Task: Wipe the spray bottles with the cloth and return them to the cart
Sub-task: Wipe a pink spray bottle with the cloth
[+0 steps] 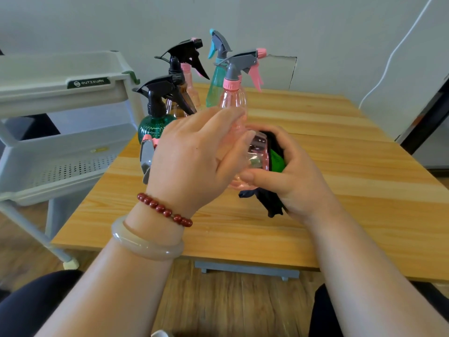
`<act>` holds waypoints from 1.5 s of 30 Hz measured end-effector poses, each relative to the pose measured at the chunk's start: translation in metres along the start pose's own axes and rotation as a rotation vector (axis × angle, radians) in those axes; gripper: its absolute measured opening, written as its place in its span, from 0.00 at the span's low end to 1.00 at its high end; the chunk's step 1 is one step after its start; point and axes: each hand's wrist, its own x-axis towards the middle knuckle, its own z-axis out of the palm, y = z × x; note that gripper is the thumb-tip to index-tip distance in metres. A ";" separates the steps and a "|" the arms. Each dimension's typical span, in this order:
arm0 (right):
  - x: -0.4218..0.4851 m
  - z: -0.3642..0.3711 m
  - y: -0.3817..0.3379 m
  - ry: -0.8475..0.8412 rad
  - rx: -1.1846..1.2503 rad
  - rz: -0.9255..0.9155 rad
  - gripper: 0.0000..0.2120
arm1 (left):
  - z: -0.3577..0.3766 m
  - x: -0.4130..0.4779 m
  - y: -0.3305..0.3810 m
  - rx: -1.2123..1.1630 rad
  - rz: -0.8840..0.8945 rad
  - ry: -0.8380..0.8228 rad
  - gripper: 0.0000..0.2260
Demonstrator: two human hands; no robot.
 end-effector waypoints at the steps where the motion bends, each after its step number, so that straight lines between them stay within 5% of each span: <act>1: 0.001 -0.003 0.000 0.000 0.034 0.006 0.34 | -0.002 0.001 0.000 0.001 -0.021 0.019 0.18; 4: 0.002 -0.015 -0.001 -0.005 0.214 0.025 0.35 | -0.009 0.002 -0.004 0.020 -0.032 0.097 0.16; 9: 0.002 -0.022 -0.001 0.056 0.556 0.035 0.40 | -0.003 0.002 0.006 0.082 0.217 0.228 0.10; 15: 0.001 -0.020 0.002 0.076 0.649 -0.043 0.43 | 0.011 -0.001 0.018 -0.142 -0.263 -0.039 0.23; 20: -0.003 -0.022 0.004 0.072 0.369 -0.036 0.36 | 0.022 -0.002 0.018 -0.575 -0.706 -0.005 0.38; 25: -0.005 -0.018 0.001 0.084 -0.114 -0.059 0.44 | 0.027 -0.003 0.025 -0.745 -0.947 0.011 0.29; 38: 0.000 0.001 0.021 -0.037 -0.676 -0.088 0.35 | 0.032 -0.015 -0.015 -0.373 -0.848 -0.115 0.16; 45: 0.001 -0.004 0.027 0.129 -0.760 -0.043 0.23 | 0.036 -0.019 -0.020 -0.274 -0.774 -0.146 0.27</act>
